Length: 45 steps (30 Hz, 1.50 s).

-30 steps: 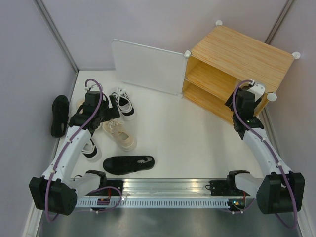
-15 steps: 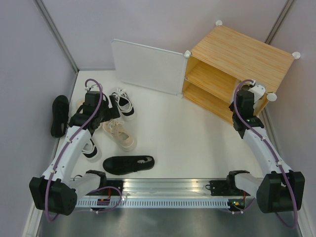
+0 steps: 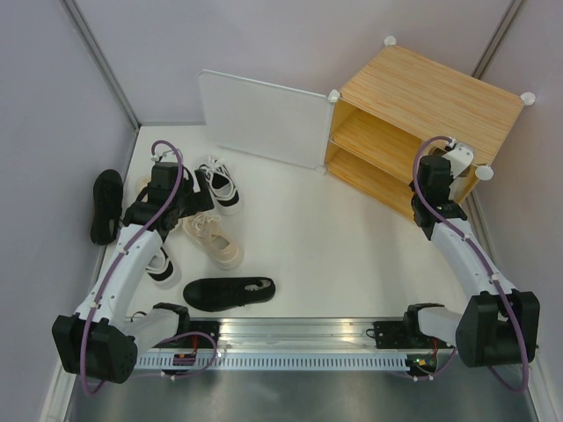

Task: Place and organize the shoes in the shoe cabinet

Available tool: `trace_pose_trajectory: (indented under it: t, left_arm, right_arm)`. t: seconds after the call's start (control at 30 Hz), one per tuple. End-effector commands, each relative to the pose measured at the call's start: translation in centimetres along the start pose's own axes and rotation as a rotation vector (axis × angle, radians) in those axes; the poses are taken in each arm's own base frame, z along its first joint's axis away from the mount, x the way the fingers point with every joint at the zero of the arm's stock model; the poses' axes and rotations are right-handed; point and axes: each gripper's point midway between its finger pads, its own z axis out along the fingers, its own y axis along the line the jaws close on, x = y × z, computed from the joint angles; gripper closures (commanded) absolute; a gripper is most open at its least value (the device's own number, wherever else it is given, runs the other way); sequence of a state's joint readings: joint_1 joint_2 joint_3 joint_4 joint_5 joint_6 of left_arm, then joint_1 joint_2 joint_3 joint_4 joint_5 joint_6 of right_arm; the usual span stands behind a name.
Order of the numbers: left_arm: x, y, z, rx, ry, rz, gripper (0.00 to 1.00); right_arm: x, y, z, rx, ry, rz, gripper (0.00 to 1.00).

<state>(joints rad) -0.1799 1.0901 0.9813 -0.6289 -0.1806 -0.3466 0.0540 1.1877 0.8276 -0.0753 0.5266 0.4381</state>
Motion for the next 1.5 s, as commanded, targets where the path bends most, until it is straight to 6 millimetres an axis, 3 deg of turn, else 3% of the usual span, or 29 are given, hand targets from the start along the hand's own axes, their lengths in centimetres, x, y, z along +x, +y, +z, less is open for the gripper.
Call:
trace_pose_trajectory:
  t: [0.0,0.3,0.57,0.7,0.9,1.0,1.17,1.37,1.47]
  left_arm:
    - [-0.9,-0.1,-0.3,0.013,-0.043,0.032,0.01]
    - [-0.9,-0.2,-0.3,0.018,-0.042,0.032,0.01]
    - [-0.9,-0.1,-0.3,0.011,-0.046,0.029,0.01]
    - [-0.9,-0.1,-0.3,0.015,-0.044,0.029,0.01]
    - [-0.9,0.0,-0.3,0.008,-0.045,0.028,0.01]
    - [-0.9,0.0,-0.2,0.007,-0.044,0.026,0.01]
    - [-0.8,0.0,-0.2,0.009,-0.043,0.026,0.01]
    - [-0.9,0.0,-0.2,0.008,-0.045,0.026,0.01]
    - [-0.8,0.0,-0.2,0.005,-0.041,0.027,0.01]
  right_arm:
    - [-1.4,0.7,-0.4,-0.037,-0.023,0.023,0.73]
    - [-1.6,1.0,-3.2,-0.133,-0.001,0.017,0.63]
    - [-3.1,2.7,-7.3,-0.299,0.042,-0.012,0.45]
    - [-4.1,1.4,-8.5,-0.263,0.014,-0.01,0.39]
    - [-4.2,-0.1,-8.8,-0.208,-0.025,0.014,0.39]
    - [-3.9,-2.0,-7.7,-0.092,-0.051,0.026,0.38]
    - [-2.8,-3.5,-5.7,0.018,-0.082,0.039,0.38]
    - [-1.9,-3.5,-3.7,0.073,-0.083,0.064,0.47]
    - [-1.5,-4.5,-2.8,0.136,-0.101,0.055,0.52]
